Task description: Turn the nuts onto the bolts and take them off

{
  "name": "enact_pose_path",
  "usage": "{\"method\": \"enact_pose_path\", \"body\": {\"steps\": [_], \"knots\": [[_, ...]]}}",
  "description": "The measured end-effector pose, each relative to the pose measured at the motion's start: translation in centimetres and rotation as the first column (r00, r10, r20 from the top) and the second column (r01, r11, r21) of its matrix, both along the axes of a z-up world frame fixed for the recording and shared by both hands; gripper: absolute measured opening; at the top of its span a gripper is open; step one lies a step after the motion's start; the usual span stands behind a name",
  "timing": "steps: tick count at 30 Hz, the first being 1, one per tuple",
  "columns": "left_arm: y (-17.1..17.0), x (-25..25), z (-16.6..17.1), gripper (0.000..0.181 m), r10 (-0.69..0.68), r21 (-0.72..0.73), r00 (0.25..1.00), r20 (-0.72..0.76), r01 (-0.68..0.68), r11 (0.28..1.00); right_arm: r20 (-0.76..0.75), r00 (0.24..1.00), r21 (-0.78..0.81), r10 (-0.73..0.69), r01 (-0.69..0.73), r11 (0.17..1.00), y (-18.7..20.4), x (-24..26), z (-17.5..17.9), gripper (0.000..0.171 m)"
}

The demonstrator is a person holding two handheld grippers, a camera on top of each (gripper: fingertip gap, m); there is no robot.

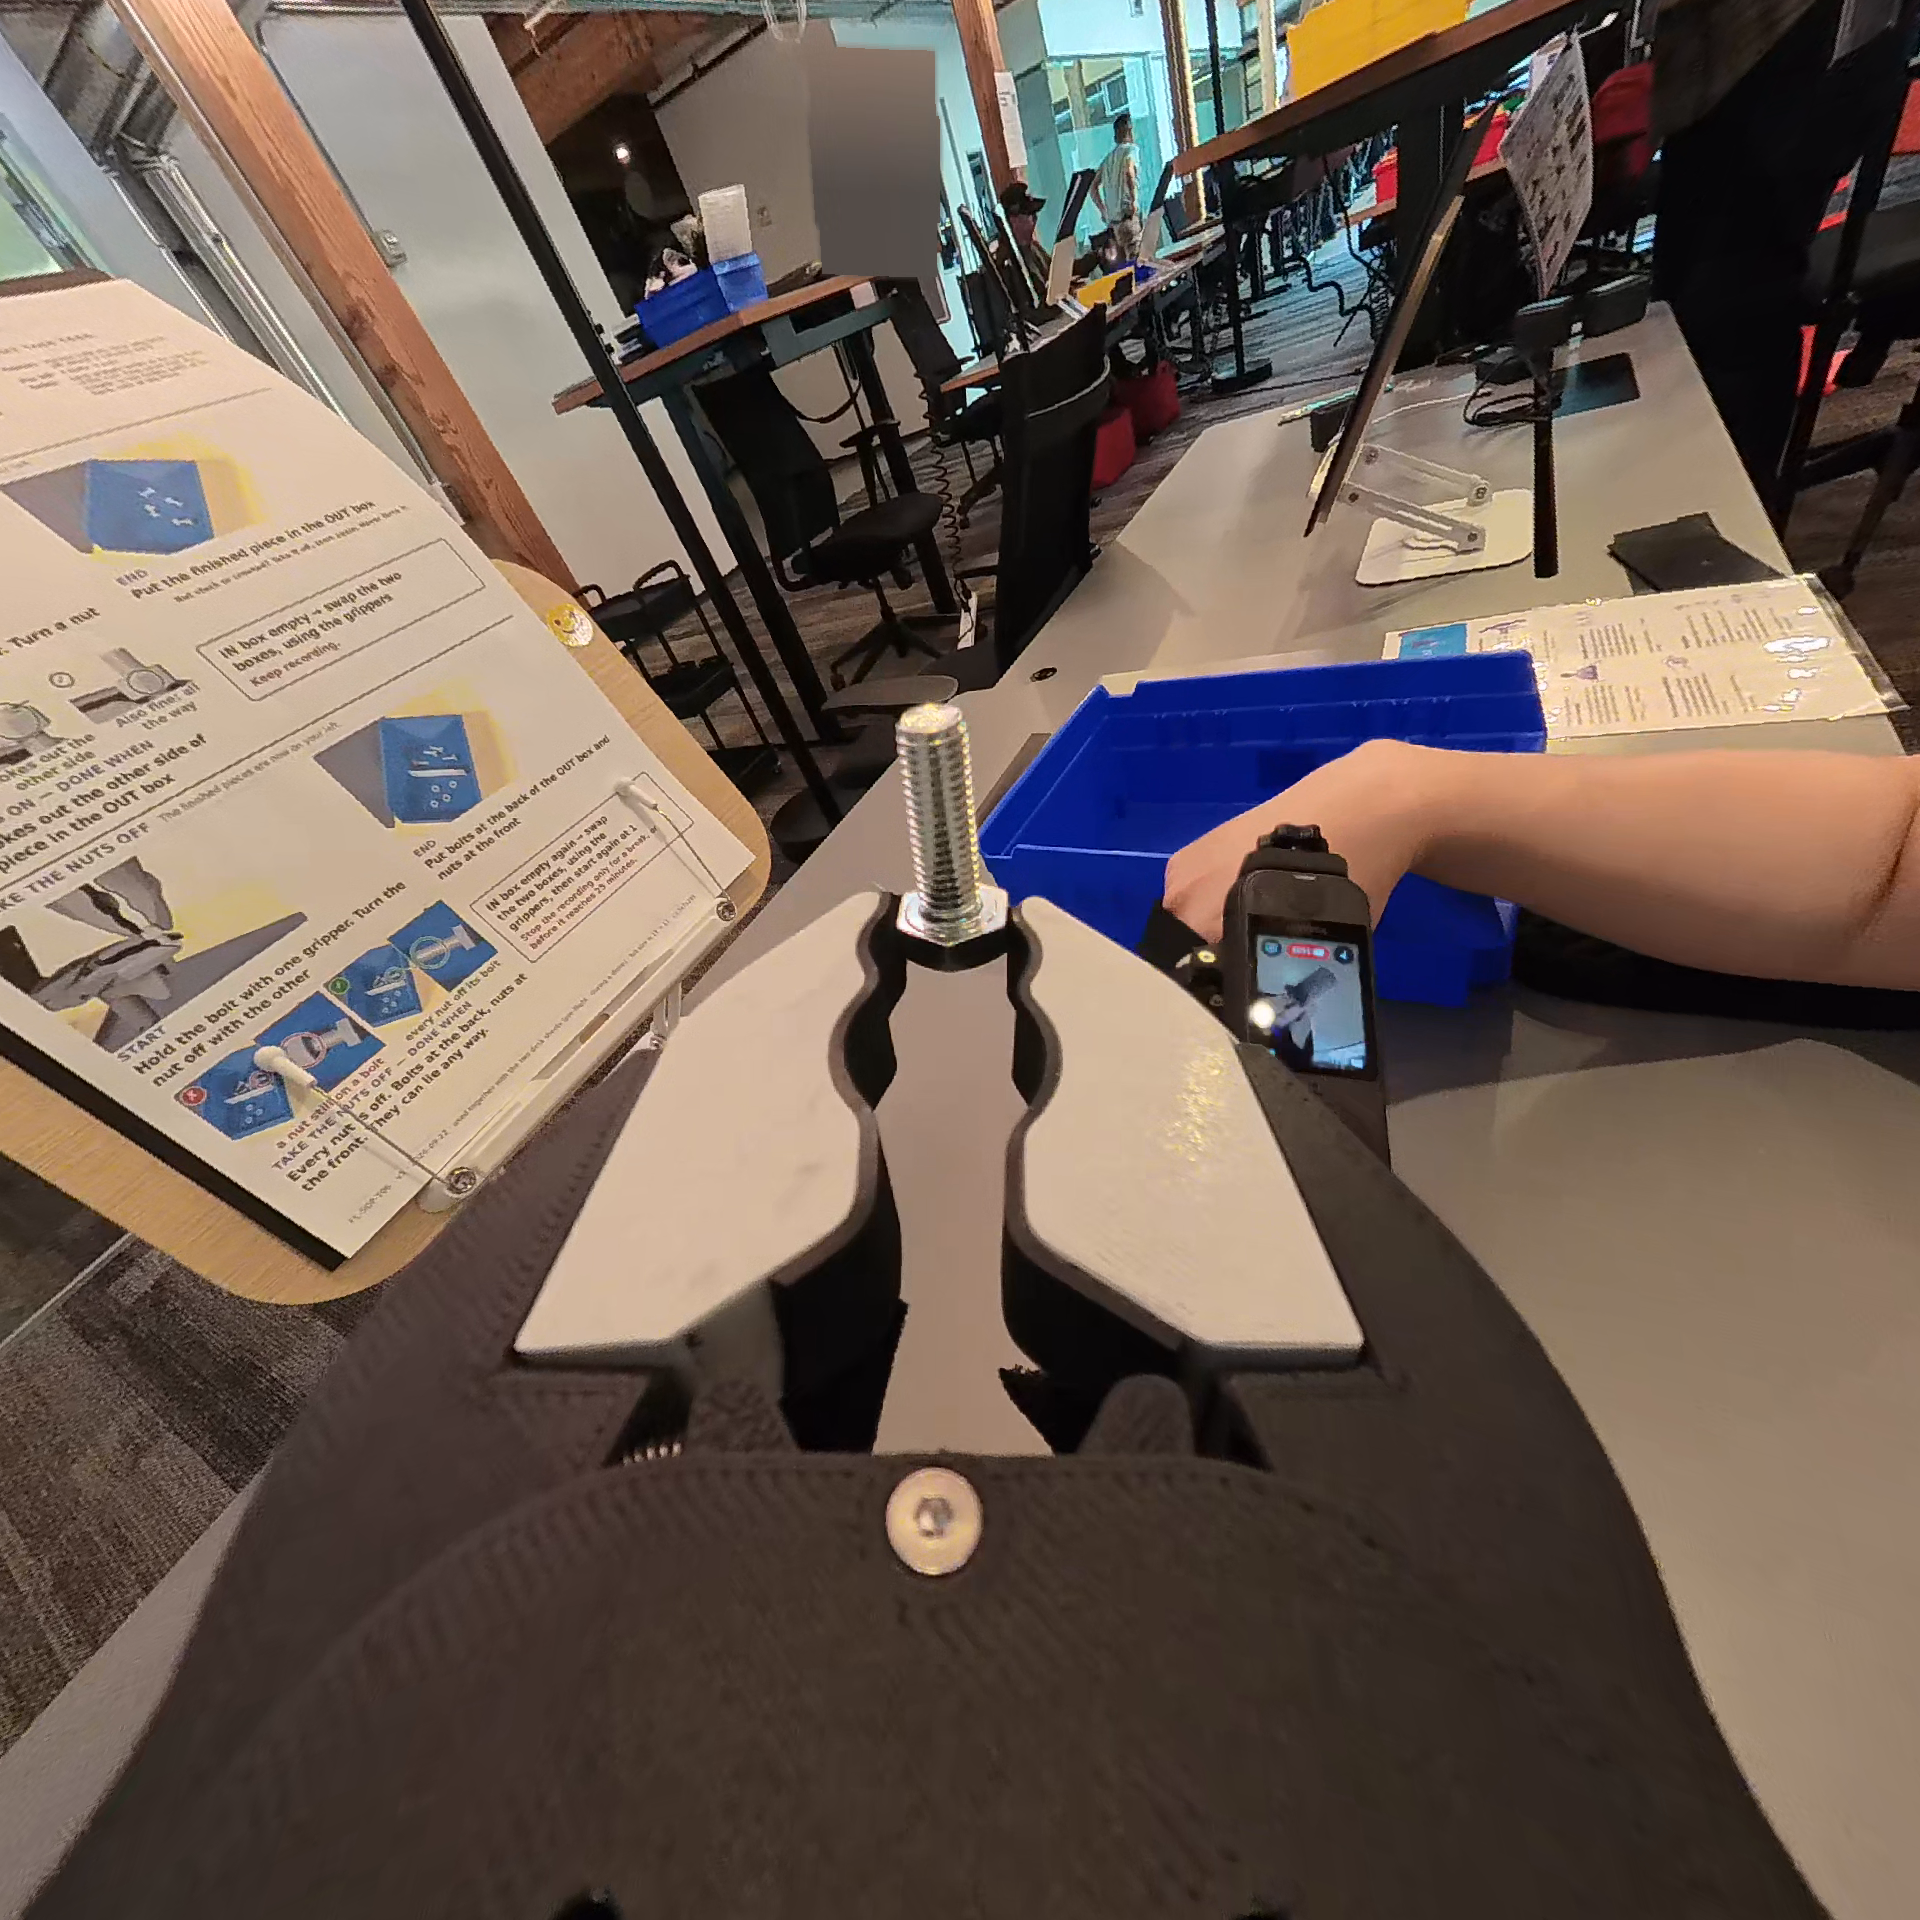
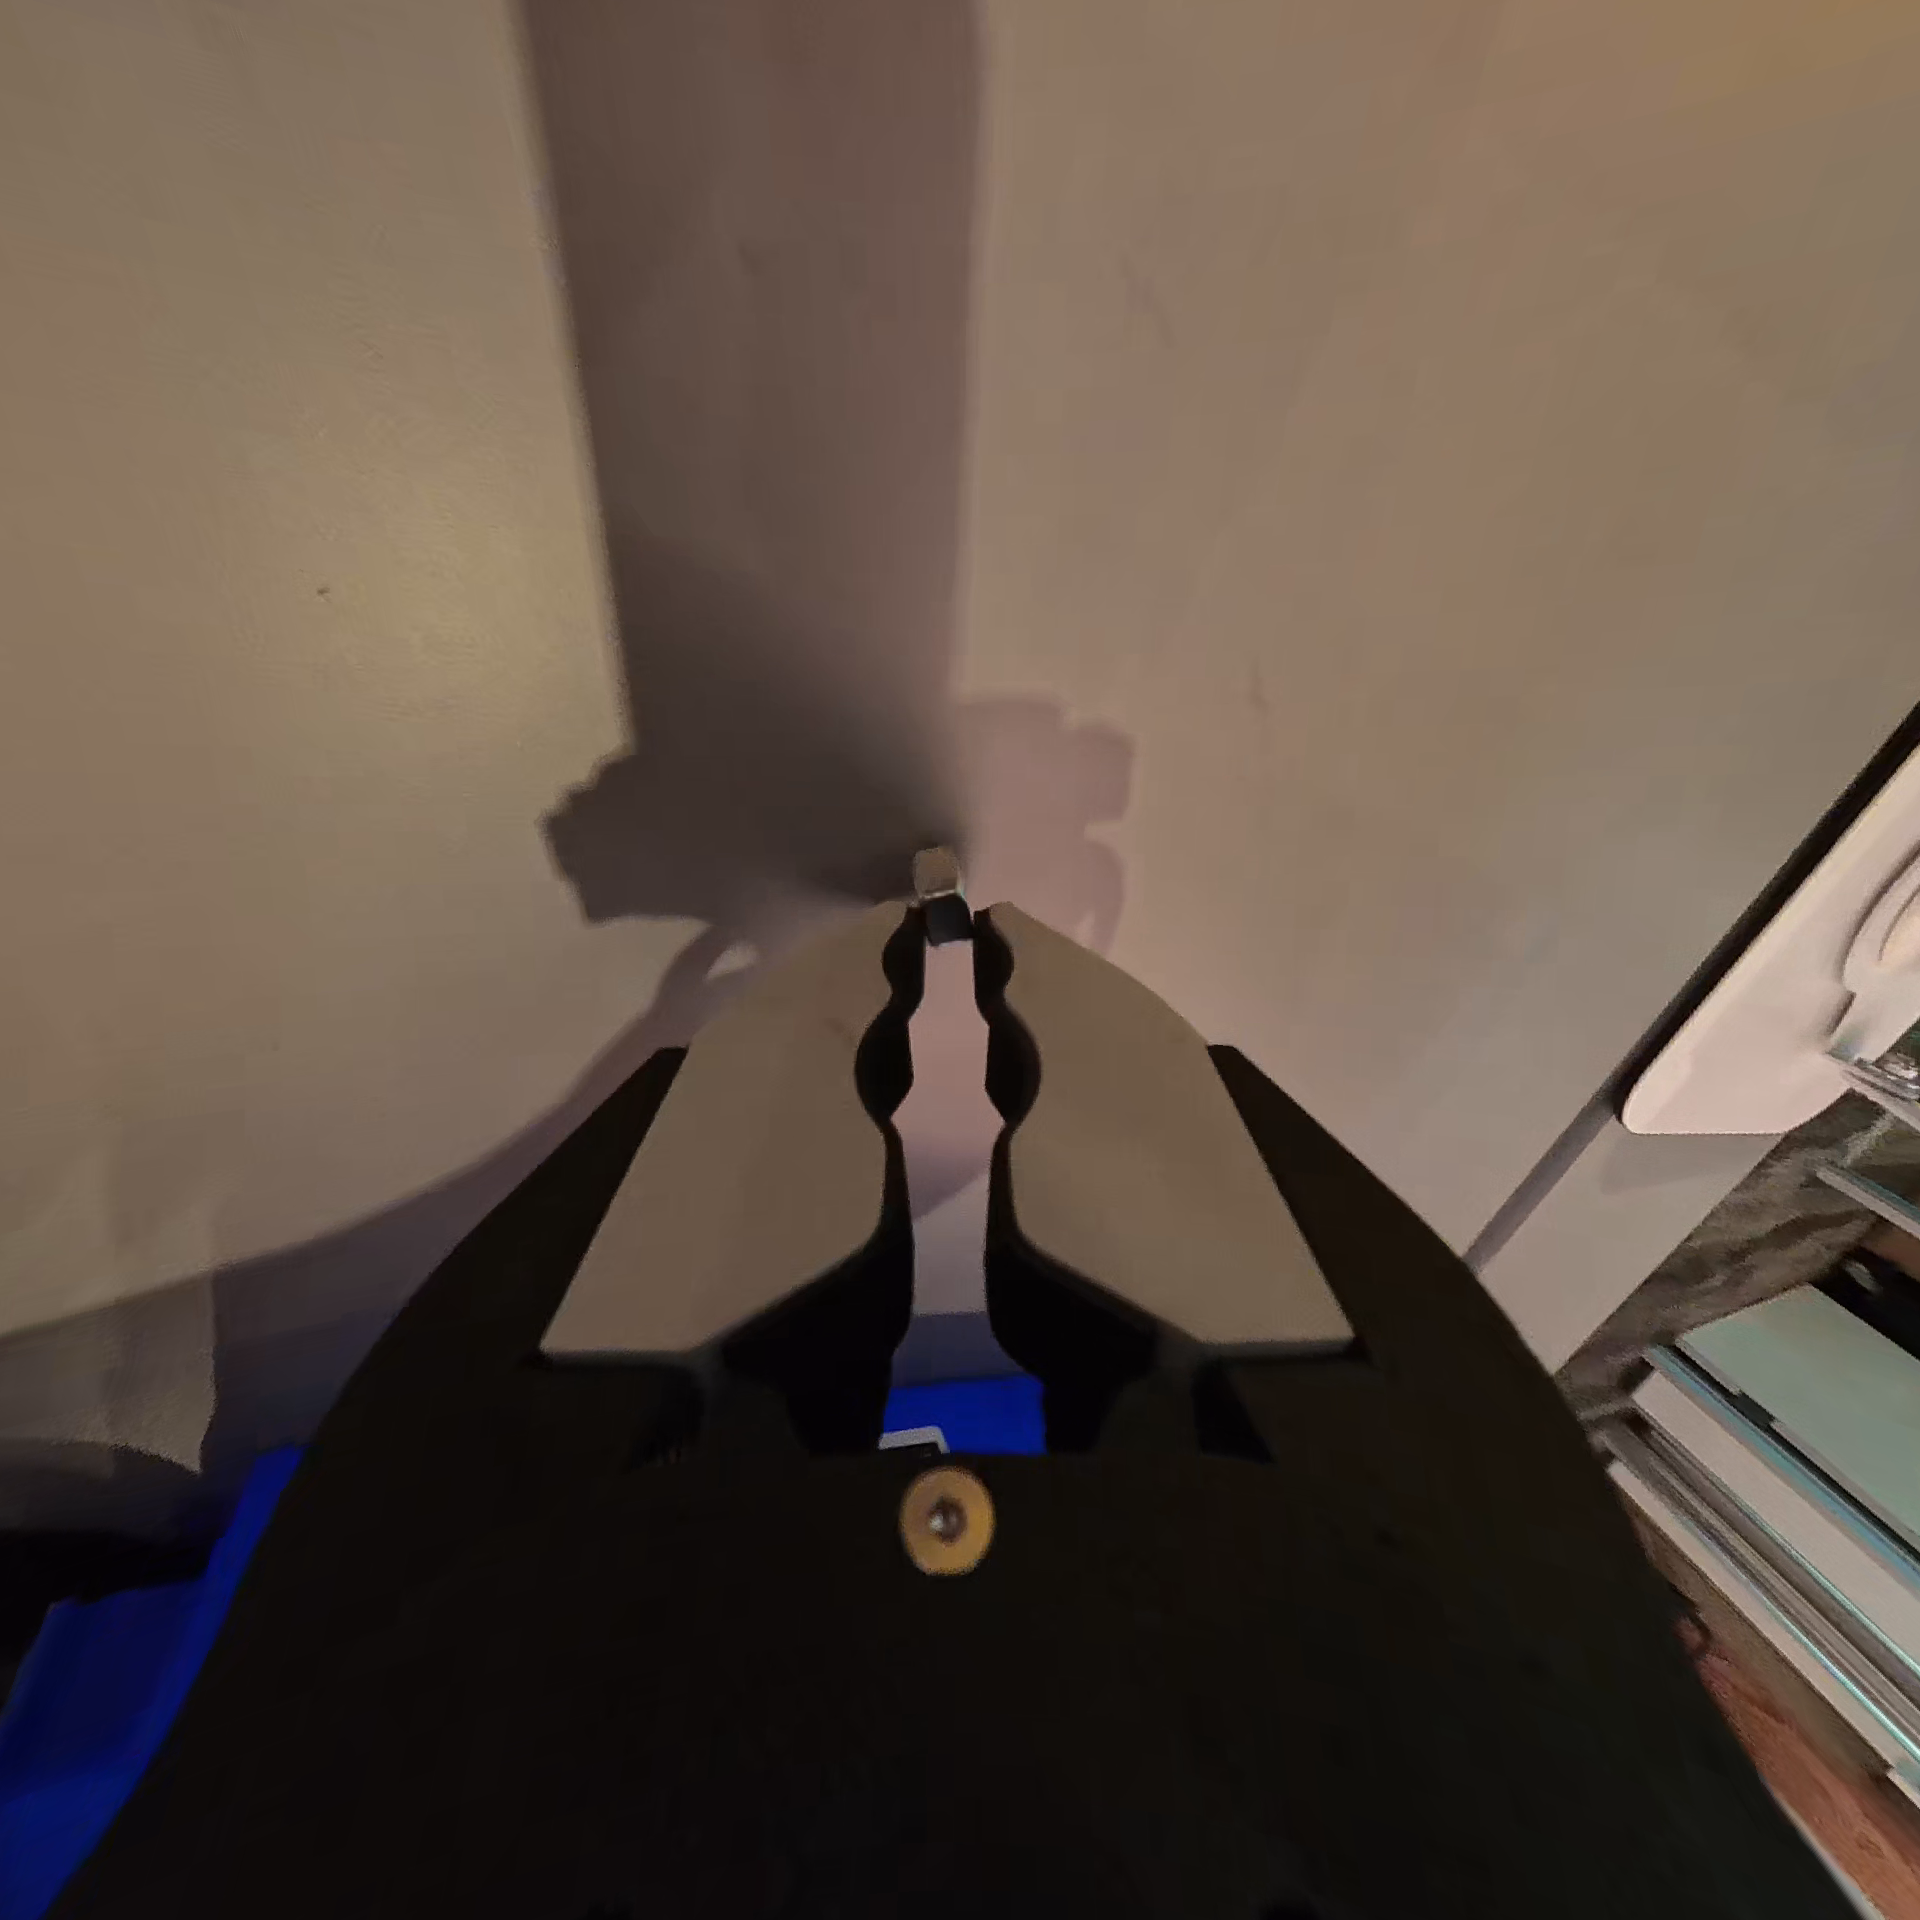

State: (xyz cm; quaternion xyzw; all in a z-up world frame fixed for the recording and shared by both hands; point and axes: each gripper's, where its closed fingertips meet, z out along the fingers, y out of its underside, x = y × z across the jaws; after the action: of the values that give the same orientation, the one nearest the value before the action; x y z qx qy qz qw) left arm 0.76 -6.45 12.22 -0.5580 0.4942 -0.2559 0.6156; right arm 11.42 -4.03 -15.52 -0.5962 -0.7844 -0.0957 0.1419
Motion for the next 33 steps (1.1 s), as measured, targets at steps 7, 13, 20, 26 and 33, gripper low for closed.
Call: {"method": "enact_pose_path", "body": {"steps": [7,13,20,26,33], "knots": [[0.3,0.0,-0.4,0.018,0.015,-0.007,1.0,-0.017,-0.015,1.0,-0.133,0.943,-0.425,-0.304,0.223,0.877,-3.7,-1.9,2.0,0.009],[-0.1,0.0,-0.2,0.018,0.011,0.003,1.0,-0.026,-0.011,1.0,-0.049,0.956,-0.583,-0.289,0.208,0.785,-9.3,-5.0,2.2,0.009],[-0.6,-0.1,0.2,0.018,-0.003,0.008,1.0,-0.025,0.004,1.0,0.039,0.949,-0.674,-0.312,0.256,0.693,-10.6,-6.6,-0.5,0.01],[-0.8,-0.1,0.3,0.018,-0.017,0.001,1.0,-0.014,0.017,1.0,-0.13,0.936,-0.524,-0.327,0.215,0.824,-6.9,-7.5,0.2,0.025],[-0.6,-0.4,0.4,0.018,-0.001,0.006,1.0,-0.013,0.001,1.0,-0.279,0.96,-0.338,0.001,-0.099,0.936,-8.5,-9.4,1.2,0.034]]}}
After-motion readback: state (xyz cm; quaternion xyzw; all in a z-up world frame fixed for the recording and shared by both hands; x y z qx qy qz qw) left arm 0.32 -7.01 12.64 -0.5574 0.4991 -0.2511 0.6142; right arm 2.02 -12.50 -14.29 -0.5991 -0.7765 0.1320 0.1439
